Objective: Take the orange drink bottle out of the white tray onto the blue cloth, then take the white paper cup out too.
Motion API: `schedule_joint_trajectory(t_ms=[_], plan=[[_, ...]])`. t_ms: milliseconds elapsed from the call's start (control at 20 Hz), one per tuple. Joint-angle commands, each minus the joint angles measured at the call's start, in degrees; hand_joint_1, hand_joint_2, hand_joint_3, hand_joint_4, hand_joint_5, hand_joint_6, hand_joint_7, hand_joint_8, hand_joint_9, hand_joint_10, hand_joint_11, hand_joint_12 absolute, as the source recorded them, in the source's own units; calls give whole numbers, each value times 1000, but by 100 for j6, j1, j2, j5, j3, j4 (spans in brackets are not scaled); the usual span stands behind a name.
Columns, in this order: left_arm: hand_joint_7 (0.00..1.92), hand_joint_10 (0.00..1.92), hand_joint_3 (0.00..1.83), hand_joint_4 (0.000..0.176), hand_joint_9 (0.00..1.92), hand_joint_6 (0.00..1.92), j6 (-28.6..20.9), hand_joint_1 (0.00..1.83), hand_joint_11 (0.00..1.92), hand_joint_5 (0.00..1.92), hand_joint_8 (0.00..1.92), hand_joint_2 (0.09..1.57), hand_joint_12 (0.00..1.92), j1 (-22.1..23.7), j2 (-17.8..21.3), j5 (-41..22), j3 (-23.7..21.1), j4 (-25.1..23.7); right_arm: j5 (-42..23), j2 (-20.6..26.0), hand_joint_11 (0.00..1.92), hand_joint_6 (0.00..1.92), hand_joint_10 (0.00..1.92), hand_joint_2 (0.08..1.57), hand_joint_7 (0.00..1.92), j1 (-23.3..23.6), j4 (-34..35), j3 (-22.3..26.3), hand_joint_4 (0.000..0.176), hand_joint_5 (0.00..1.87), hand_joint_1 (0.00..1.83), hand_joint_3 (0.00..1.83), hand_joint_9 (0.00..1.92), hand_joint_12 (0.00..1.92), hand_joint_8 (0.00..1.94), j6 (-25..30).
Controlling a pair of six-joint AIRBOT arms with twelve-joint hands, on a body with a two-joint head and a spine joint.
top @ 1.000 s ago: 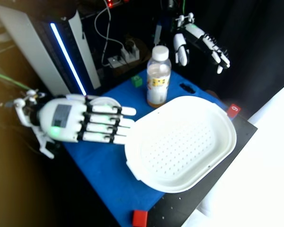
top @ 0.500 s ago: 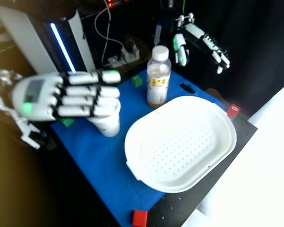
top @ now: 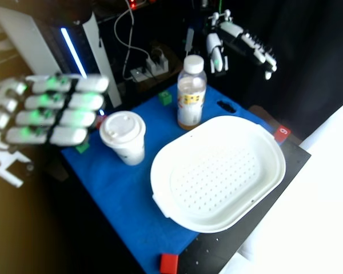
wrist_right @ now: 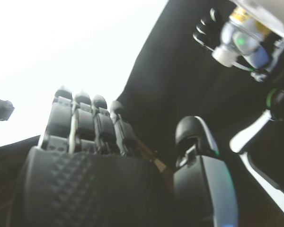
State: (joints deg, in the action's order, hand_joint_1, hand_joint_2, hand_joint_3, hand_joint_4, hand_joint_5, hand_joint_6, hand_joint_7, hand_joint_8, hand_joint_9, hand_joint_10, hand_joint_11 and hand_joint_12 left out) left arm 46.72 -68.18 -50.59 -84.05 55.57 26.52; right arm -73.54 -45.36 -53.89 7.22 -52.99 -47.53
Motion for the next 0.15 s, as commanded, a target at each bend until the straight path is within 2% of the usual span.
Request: schedule_joint_trajectory(t_ms=[0,50,100], plan=[[8,24,3,128,83,4,-32,564,0,90,2,1357,812,41,60,-841,-10,-74,-766,-3,0,0,0,1378,0,30,108,-8,0,0,245,28,0,0,0,-35],[1,18,3,135,70,3,-29,546,0,72,0,1365,761,40,83,-915,-14,-106,-783,30,0,0,0,1376,0,30,147,15,17,0,276,22,0,0,0,-65],[0,11,1,133,52,0,-28,564,0,51,0,1364,707,40,112,-959,-18,-138,-810,58,0,0,0,1380,0,30,179,45,24,0,304,19,0,0,0,-73]])
